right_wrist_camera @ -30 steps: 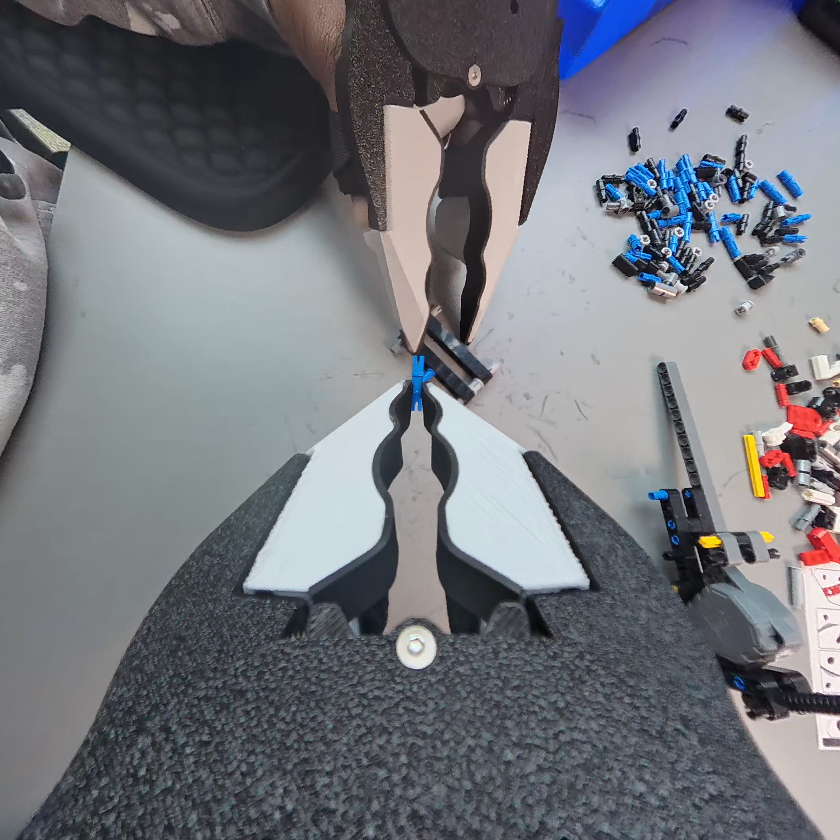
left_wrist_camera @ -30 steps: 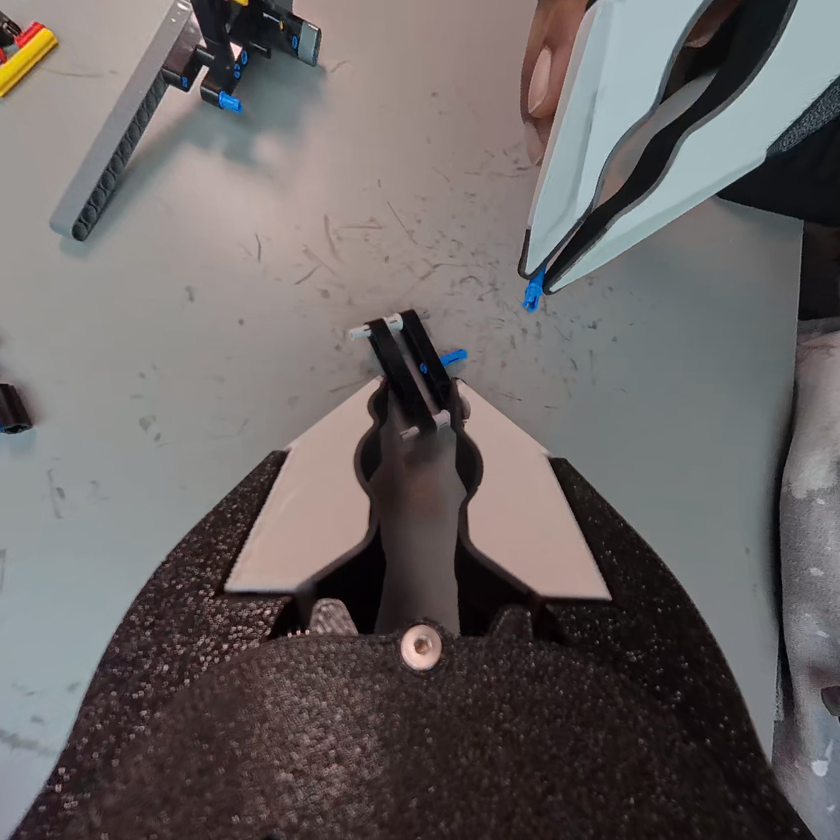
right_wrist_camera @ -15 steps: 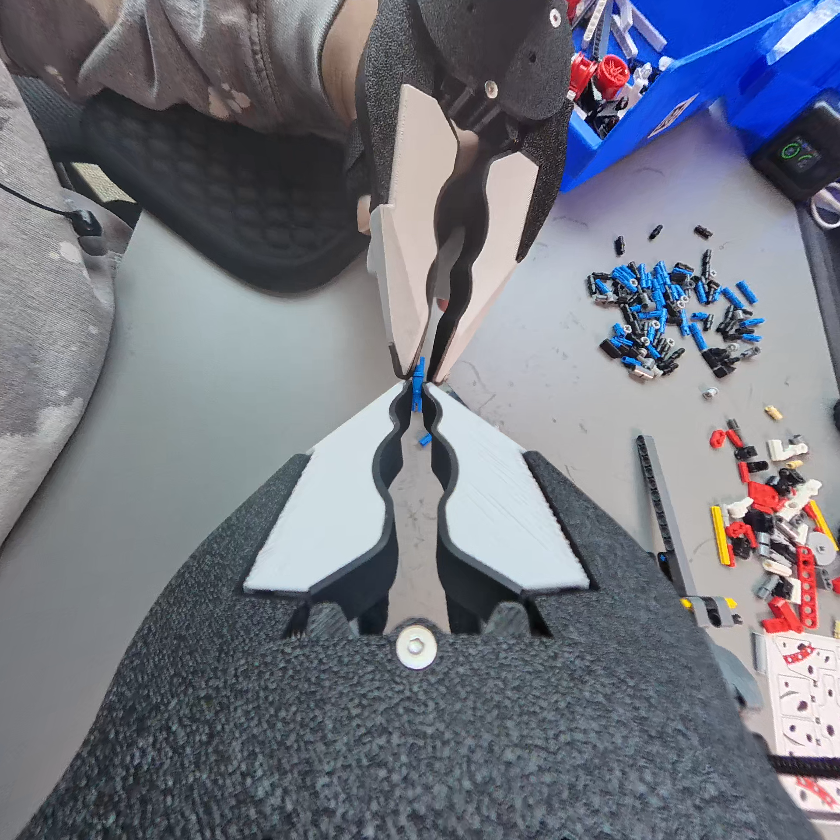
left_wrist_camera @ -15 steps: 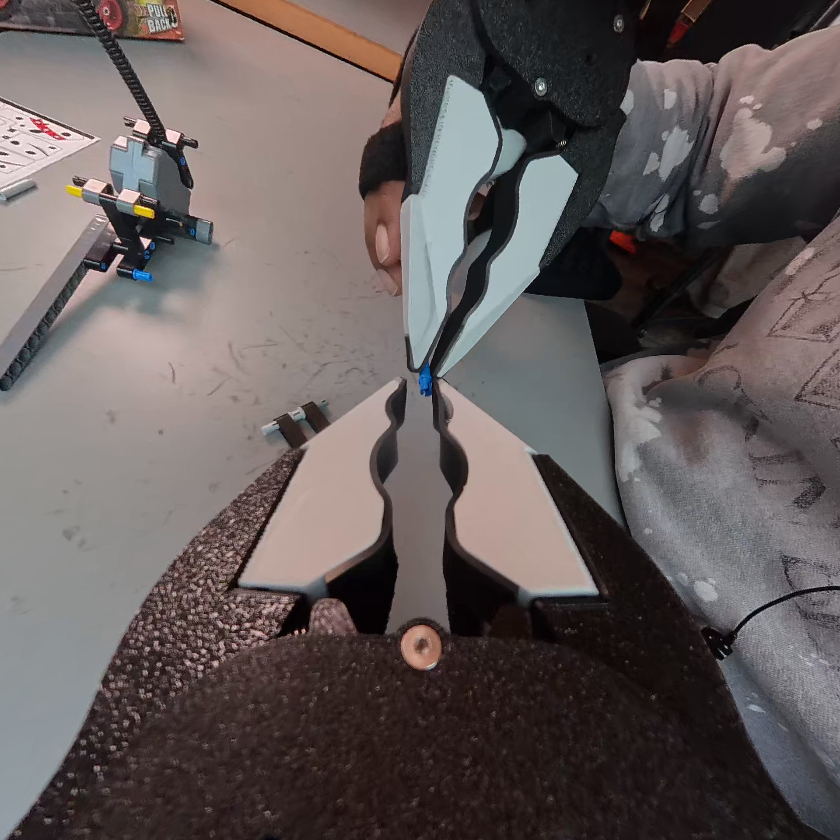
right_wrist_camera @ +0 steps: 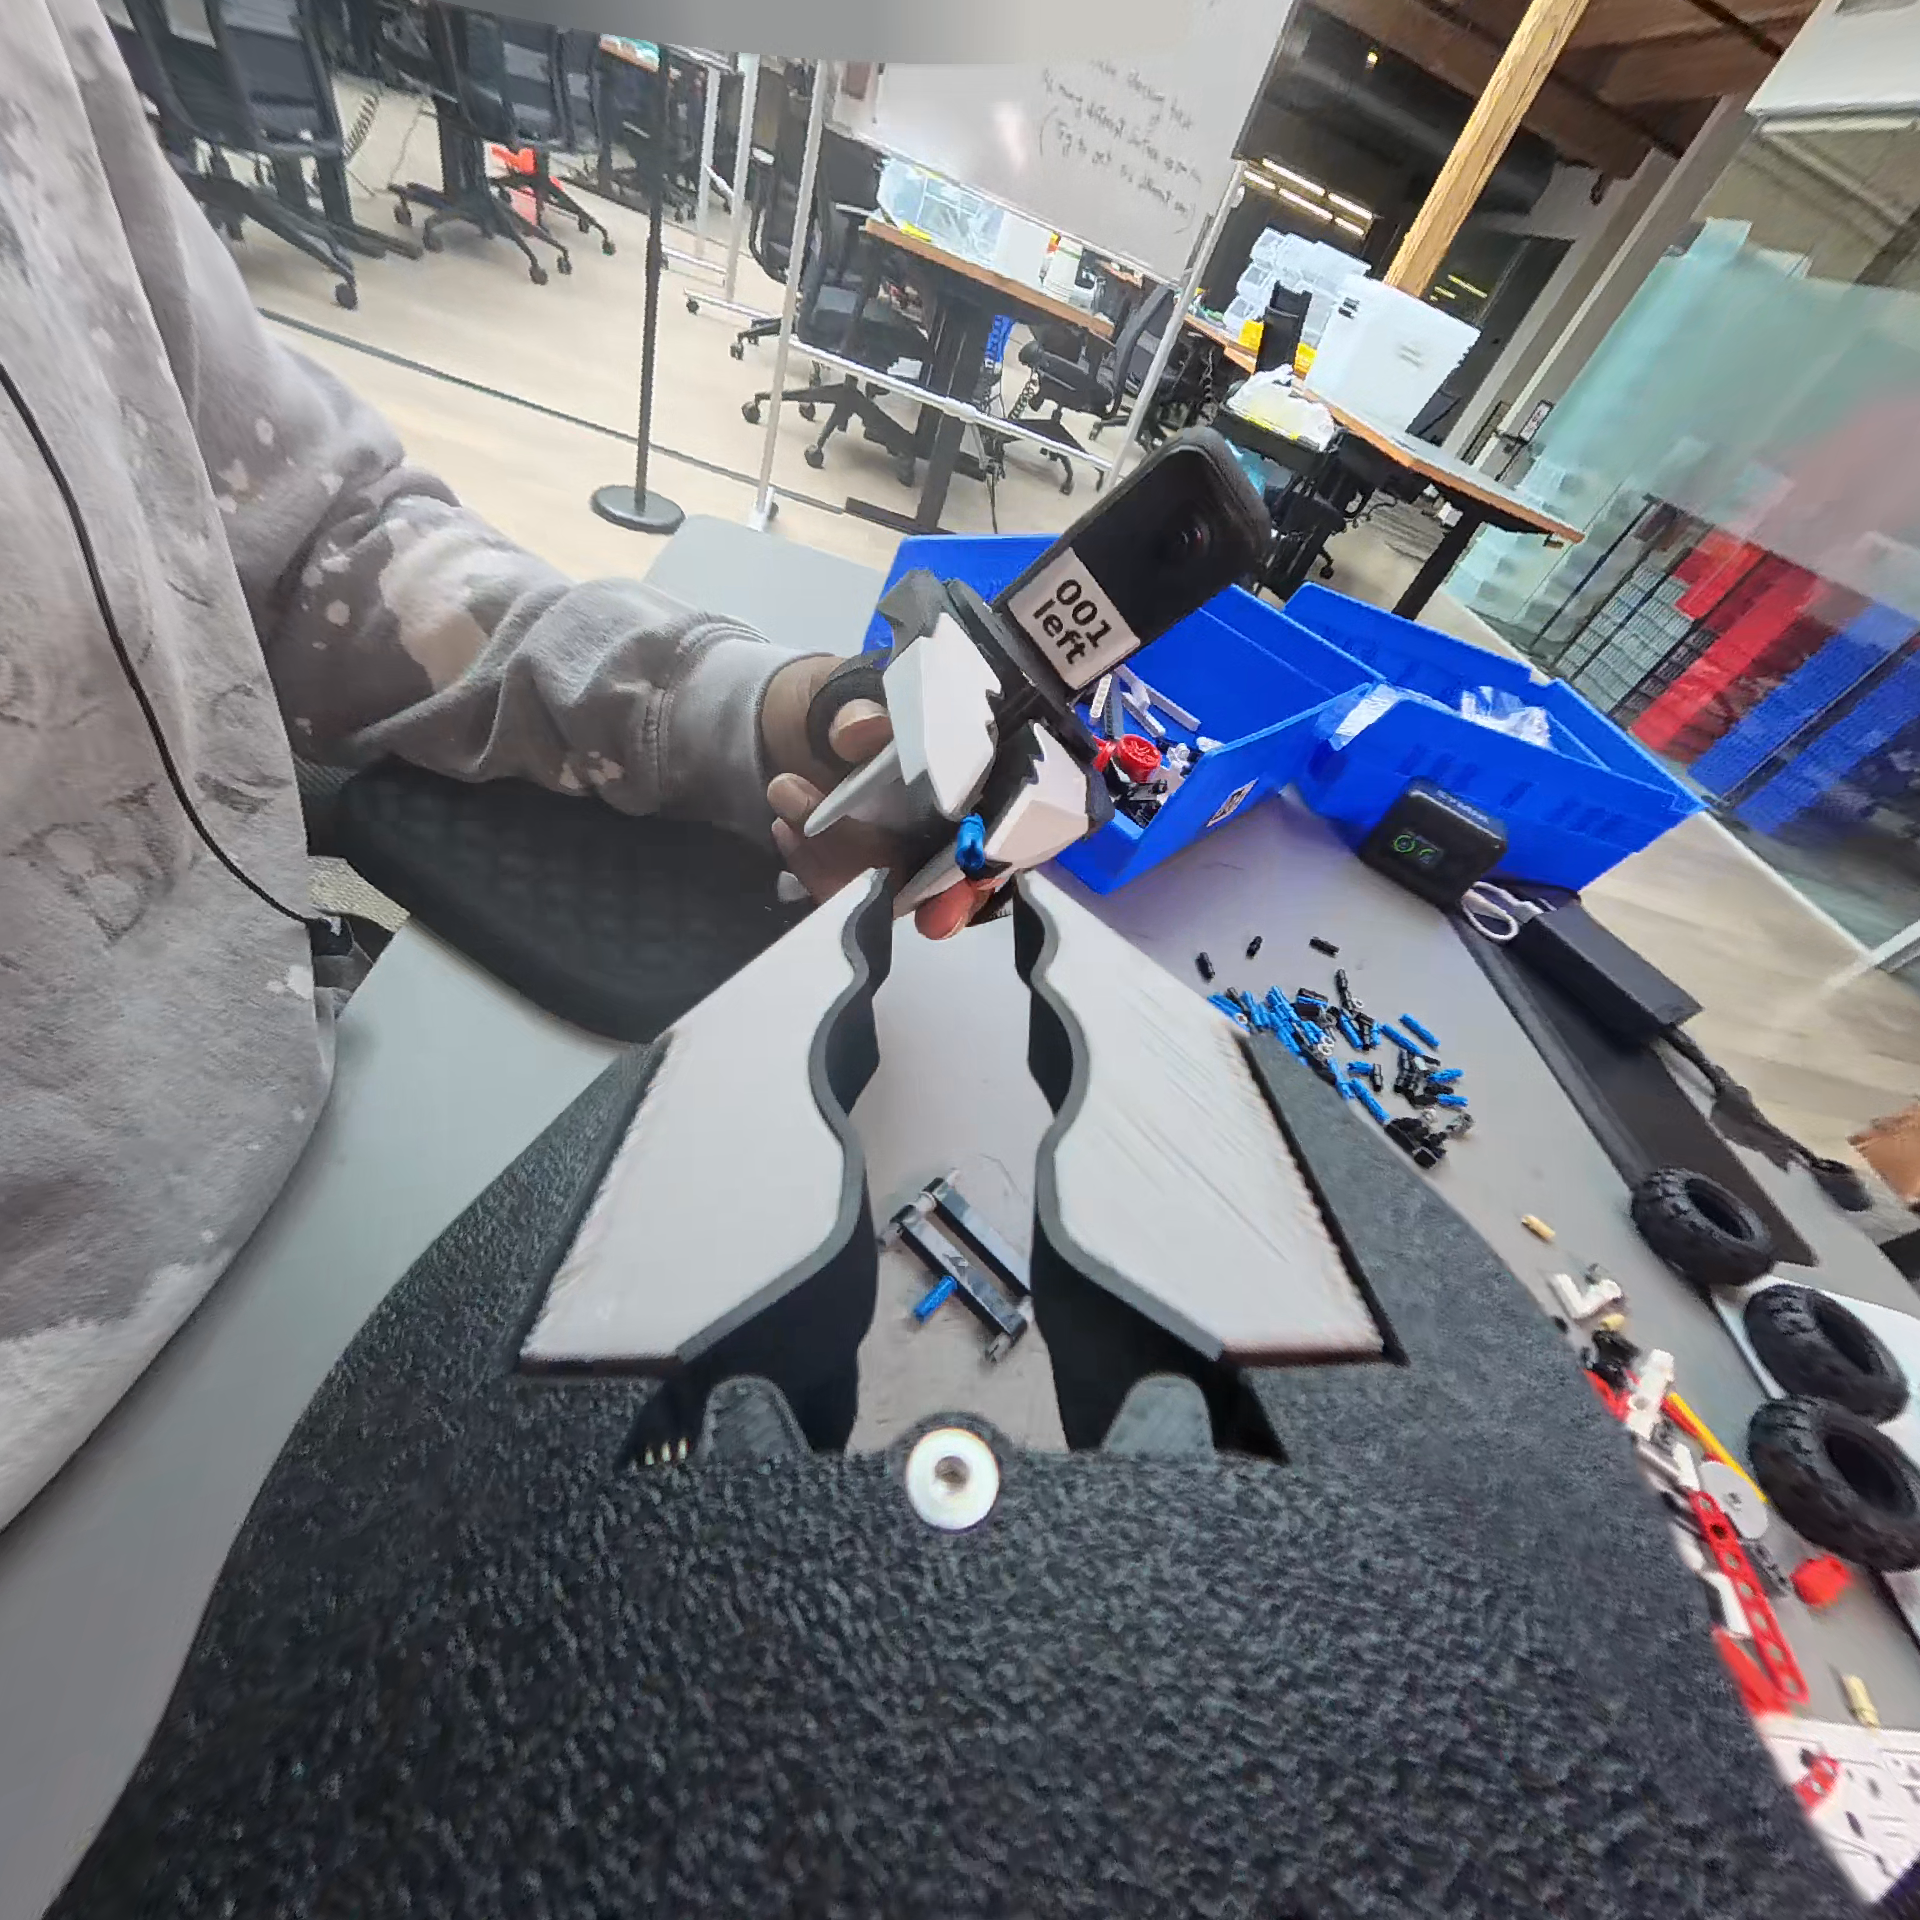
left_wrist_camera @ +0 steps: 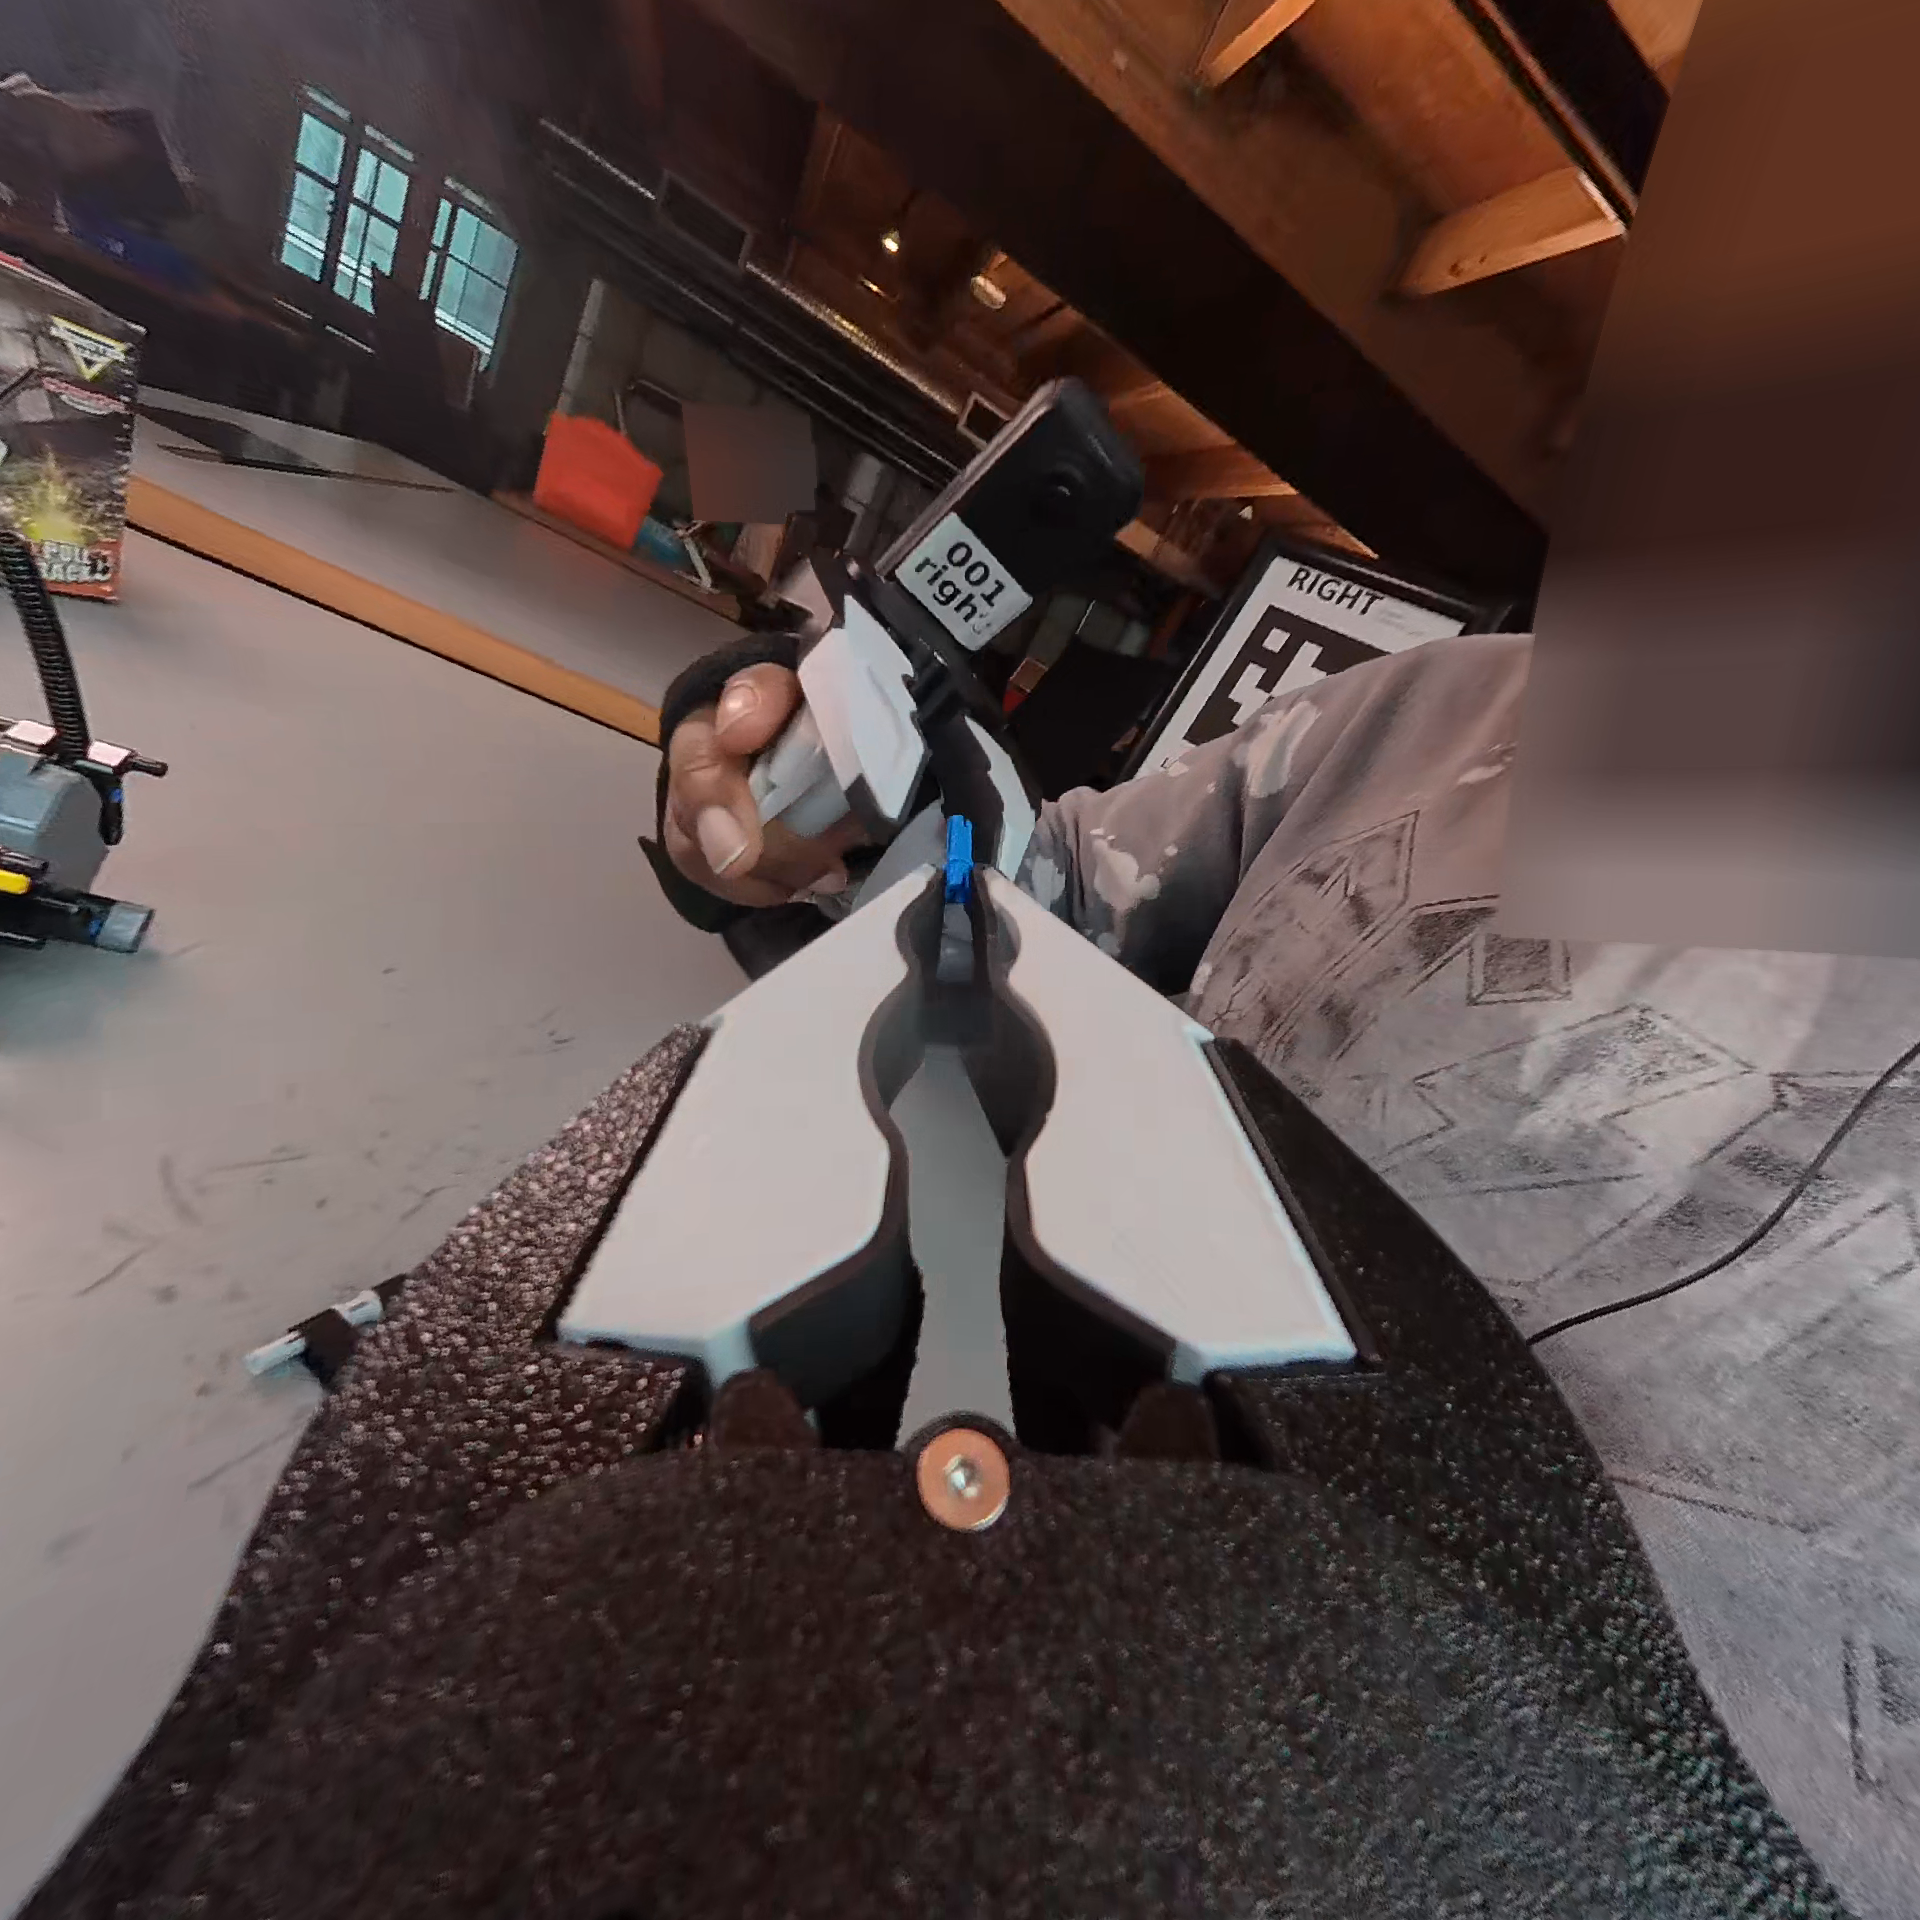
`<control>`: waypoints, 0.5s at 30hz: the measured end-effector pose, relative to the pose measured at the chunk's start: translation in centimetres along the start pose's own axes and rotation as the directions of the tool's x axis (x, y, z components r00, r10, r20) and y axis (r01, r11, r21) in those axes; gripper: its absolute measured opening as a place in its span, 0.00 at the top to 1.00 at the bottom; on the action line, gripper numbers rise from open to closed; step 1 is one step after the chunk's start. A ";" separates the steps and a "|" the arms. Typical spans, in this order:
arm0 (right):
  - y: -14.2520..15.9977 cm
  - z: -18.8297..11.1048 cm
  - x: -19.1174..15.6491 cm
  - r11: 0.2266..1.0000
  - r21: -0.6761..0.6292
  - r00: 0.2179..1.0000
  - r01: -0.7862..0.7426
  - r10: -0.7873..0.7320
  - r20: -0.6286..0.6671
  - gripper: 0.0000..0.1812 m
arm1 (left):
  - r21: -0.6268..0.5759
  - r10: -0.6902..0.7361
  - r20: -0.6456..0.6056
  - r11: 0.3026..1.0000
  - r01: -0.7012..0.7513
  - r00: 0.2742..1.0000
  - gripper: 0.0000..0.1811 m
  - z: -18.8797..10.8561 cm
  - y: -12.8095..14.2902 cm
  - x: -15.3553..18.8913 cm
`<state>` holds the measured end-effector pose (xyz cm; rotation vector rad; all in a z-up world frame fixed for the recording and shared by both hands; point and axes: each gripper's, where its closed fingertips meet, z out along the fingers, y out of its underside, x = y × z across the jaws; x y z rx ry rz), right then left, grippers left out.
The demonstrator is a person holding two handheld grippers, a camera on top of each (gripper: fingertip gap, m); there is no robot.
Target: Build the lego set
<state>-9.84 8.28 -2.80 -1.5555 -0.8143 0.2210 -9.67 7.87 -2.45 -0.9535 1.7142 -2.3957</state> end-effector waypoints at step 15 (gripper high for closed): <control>0.5 0.0 -0.9 0.919 -0.156 0.932 0.363 -0.355 0.076 0.96 | -0.042 -0.190 -0.105 0.981 0.187 0.976 0.98 0.9 1.3 0.3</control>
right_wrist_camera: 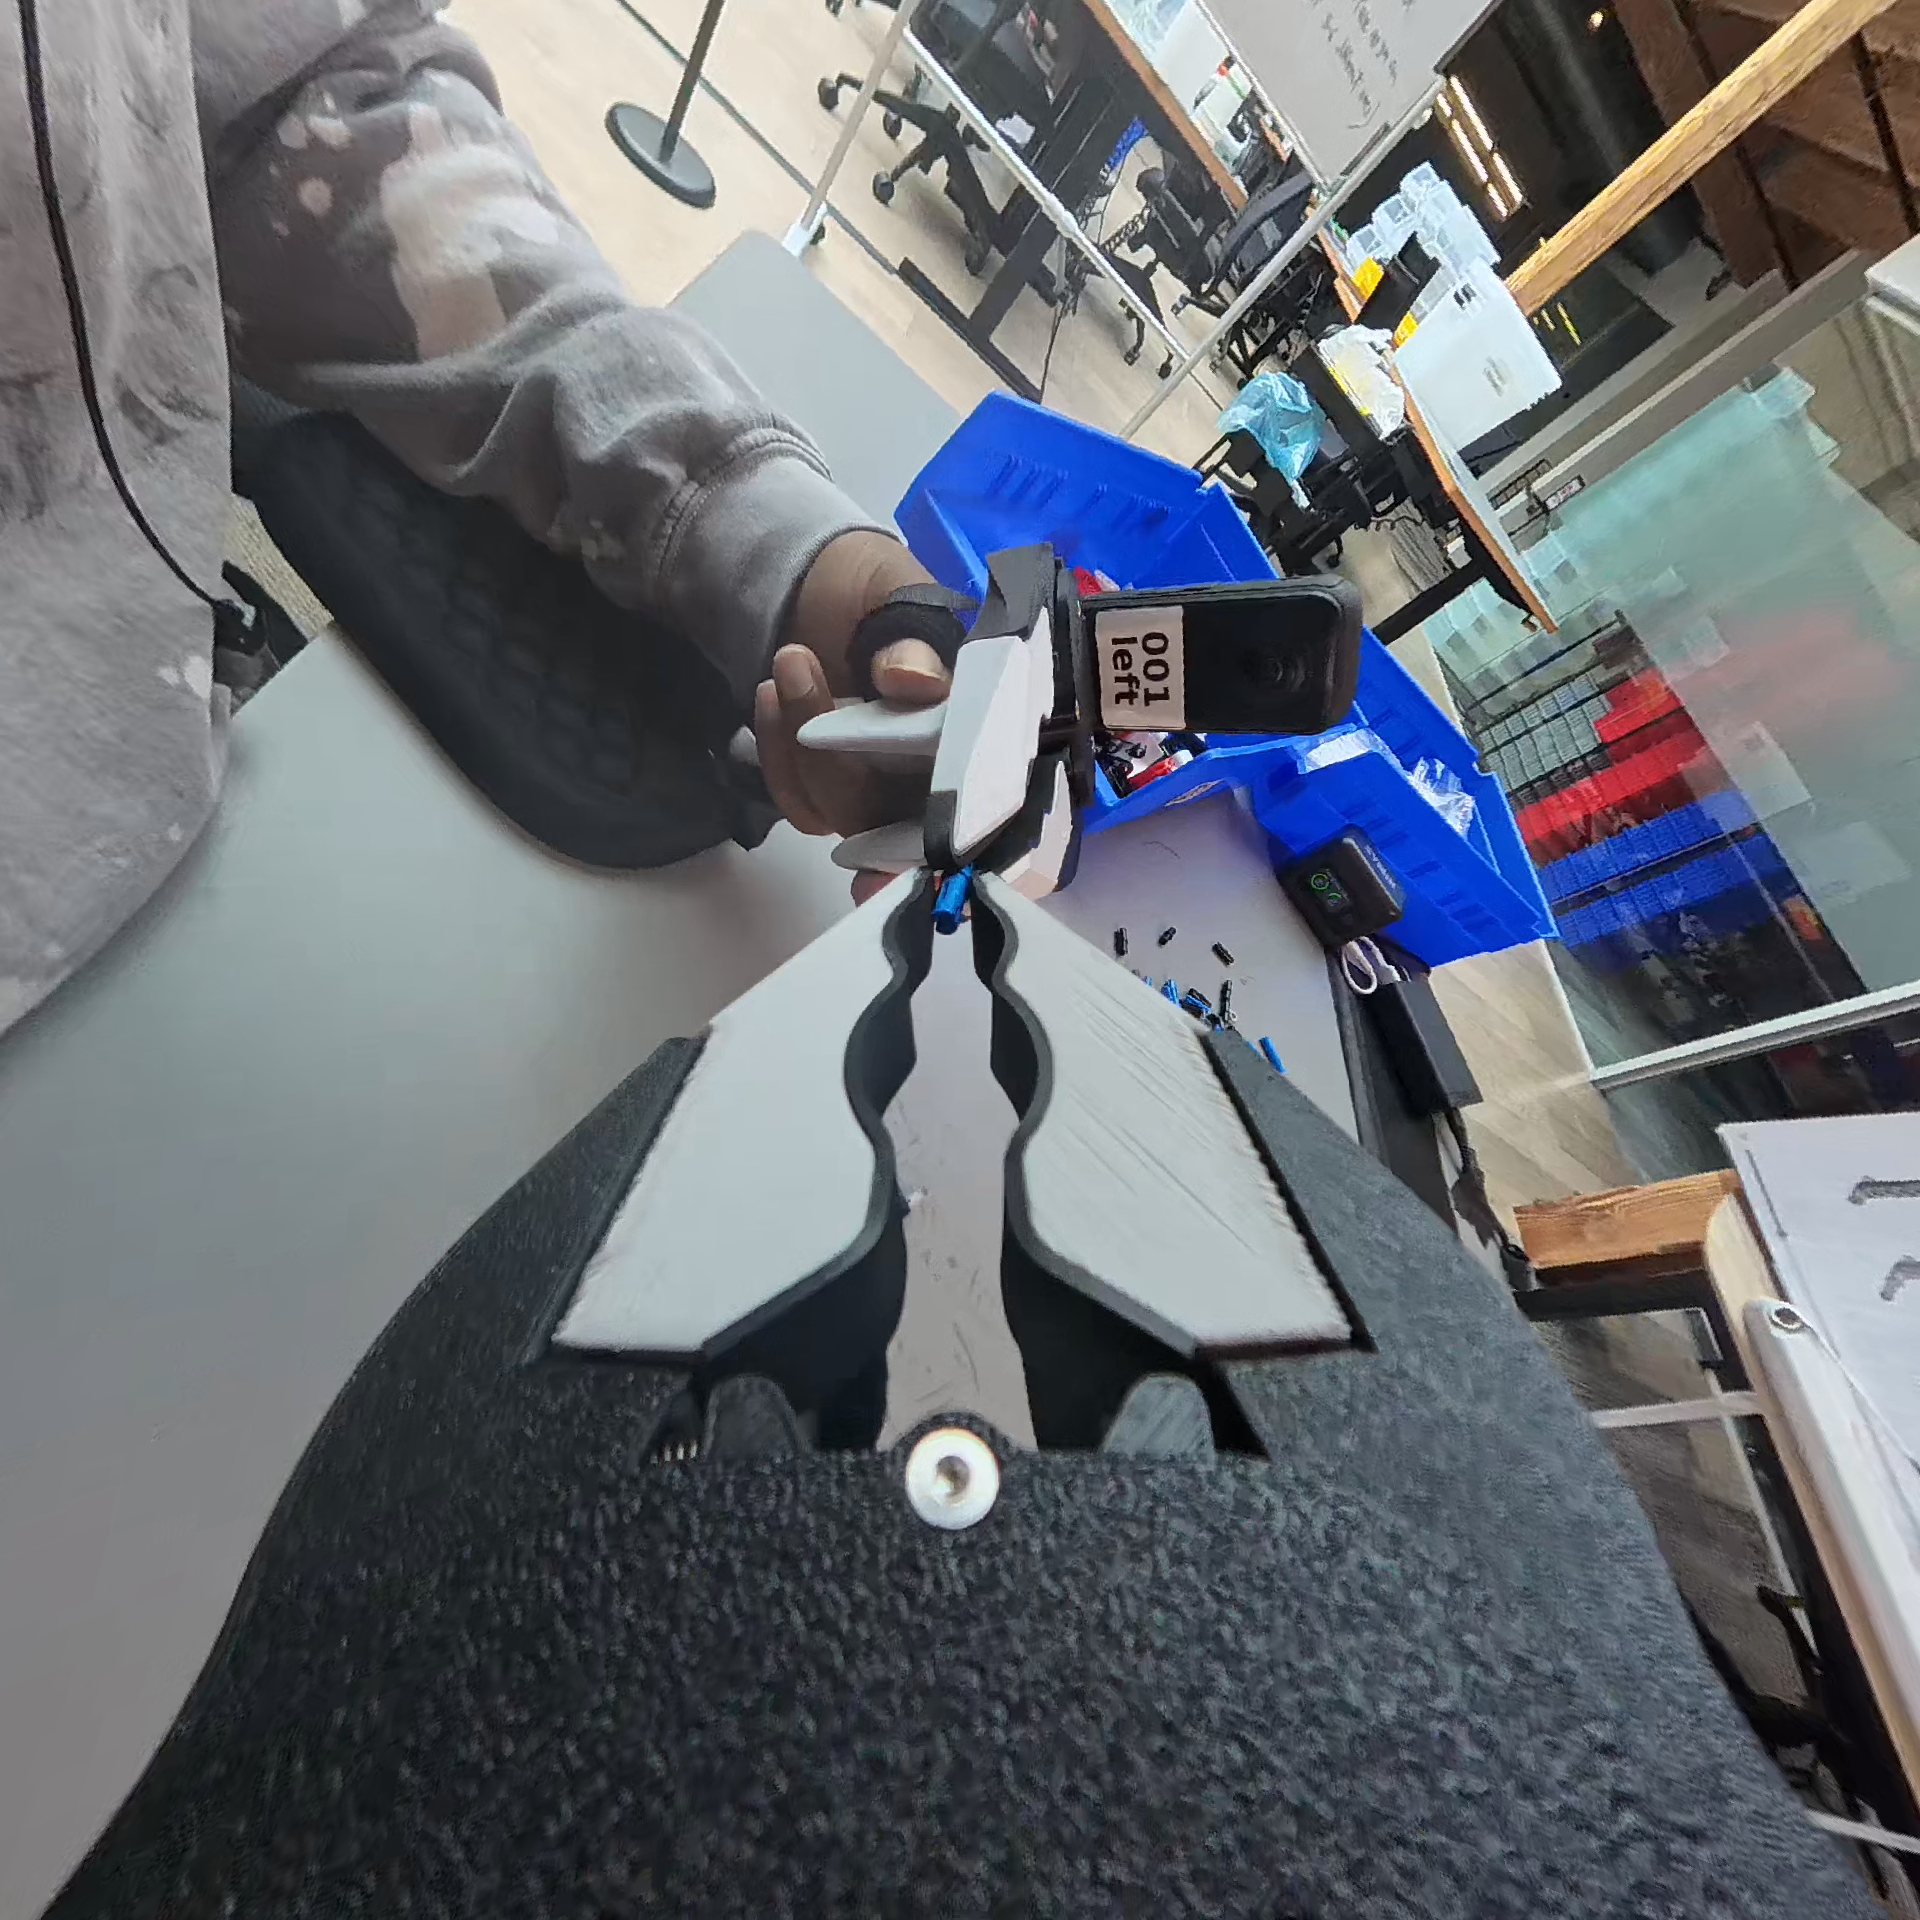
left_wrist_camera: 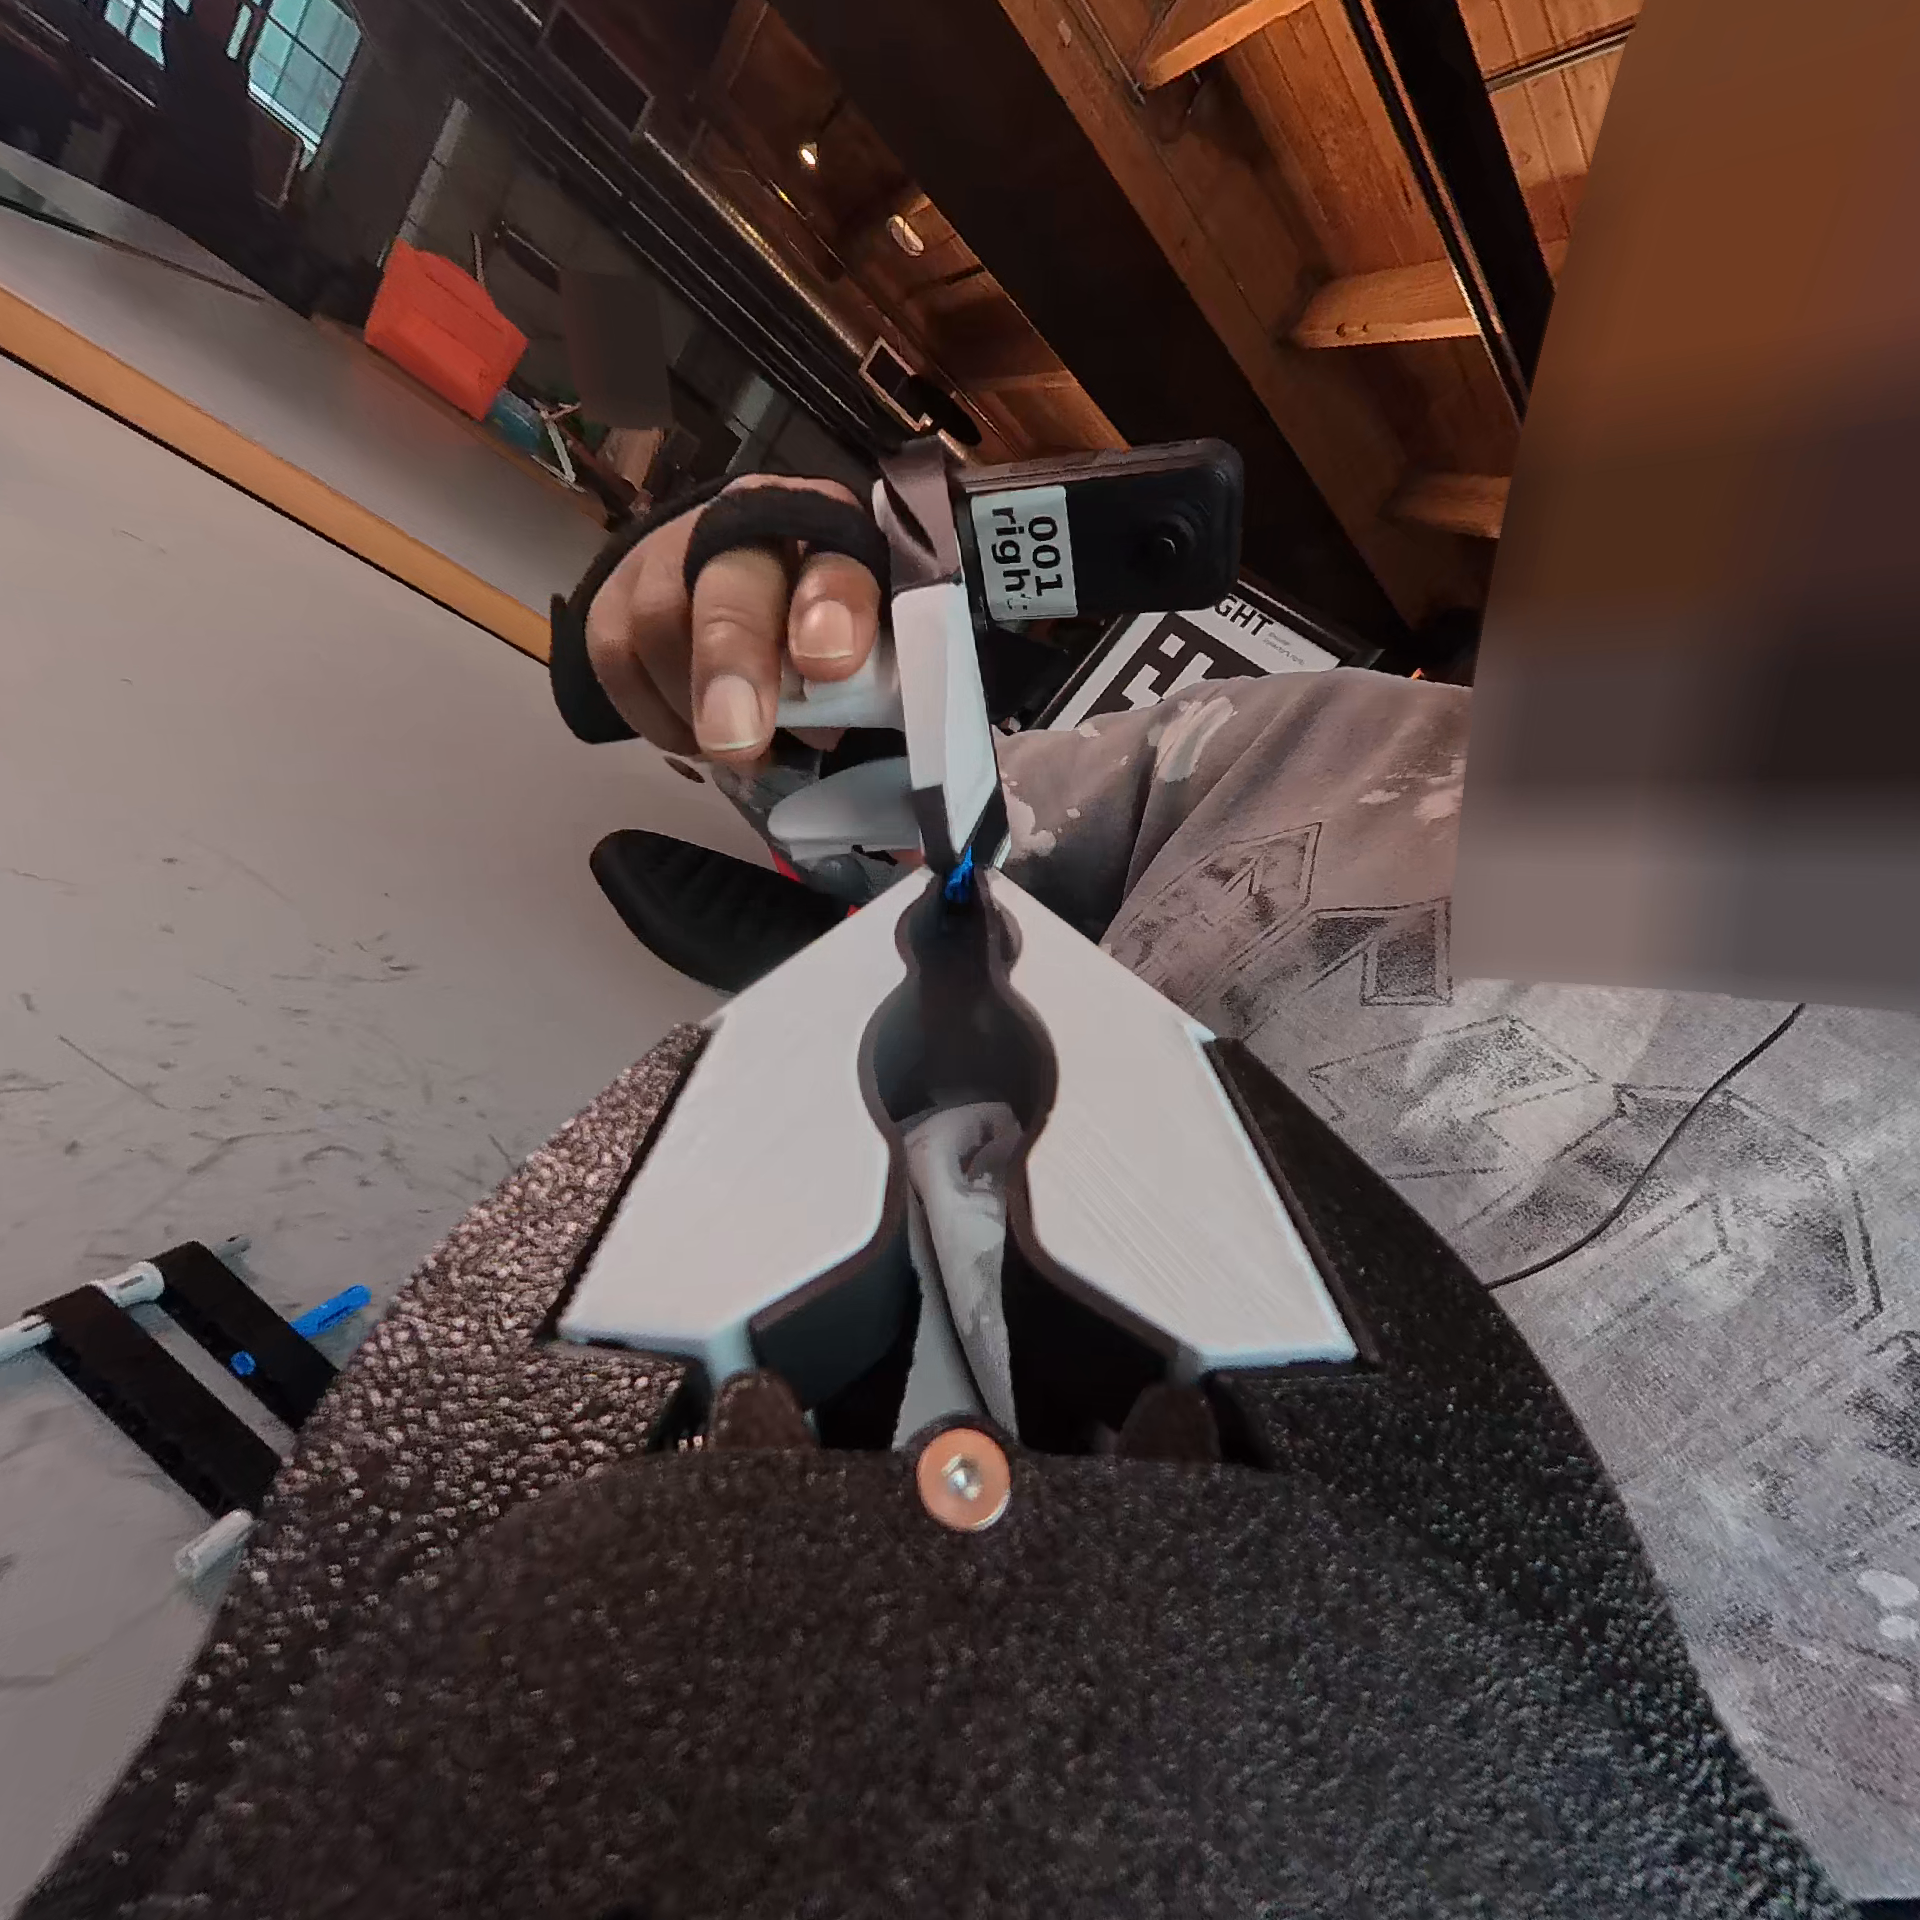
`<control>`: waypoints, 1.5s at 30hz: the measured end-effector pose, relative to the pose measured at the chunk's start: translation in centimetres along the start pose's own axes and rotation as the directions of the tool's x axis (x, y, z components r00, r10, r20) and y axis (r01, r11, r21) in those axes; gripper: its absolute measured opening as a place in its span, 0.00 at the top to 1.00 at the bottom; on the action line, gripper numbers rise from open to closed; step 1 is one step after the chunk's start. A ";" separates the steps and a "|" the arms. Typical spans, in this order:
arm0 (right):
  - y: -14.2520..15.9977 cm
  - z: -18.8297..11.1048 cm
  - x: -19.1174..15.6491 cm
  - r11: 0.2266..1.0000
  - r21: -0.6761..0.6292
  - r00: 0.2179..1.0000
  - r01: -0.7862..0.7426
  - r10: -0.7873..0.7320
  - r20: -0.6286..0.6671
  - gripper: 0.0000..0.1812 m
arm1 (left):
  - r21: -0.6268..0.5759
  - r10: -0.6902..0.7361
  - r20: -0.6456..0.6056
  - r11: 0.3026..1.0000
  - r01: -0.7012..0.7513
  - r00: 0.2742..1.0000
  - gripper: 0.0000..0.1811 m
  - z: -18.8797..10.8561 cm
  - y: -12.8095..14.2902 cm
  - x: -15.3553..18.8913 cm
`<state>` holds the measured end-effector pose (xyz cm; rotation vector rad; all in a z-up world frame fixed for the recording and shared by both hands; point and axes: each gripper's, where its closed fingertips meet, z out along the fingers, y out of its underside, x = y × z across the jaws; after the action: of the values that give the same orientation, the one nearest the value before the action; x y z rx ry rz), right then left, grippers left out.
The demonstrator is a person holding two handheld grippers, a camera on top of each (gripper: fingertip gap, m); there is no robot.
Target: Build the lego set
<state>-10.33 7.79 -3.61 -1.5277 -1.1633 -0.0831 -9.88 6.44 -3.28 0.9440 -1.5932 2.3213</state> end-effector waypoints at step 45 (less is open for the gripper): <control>14.7 0.4 -3.3 0.800 -0.269 0.806 -0.536 0.580 0.119 0.97 | -0.956 0.999 0.034 0.030 -0.291 -0.006 0.95 -2.6 4.8 -12.8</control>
<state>-2.10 8.28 -16.26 -2.0686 -0.8181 0.3597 -3.10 9.37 -15.07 0.8693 -4.0189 0.6628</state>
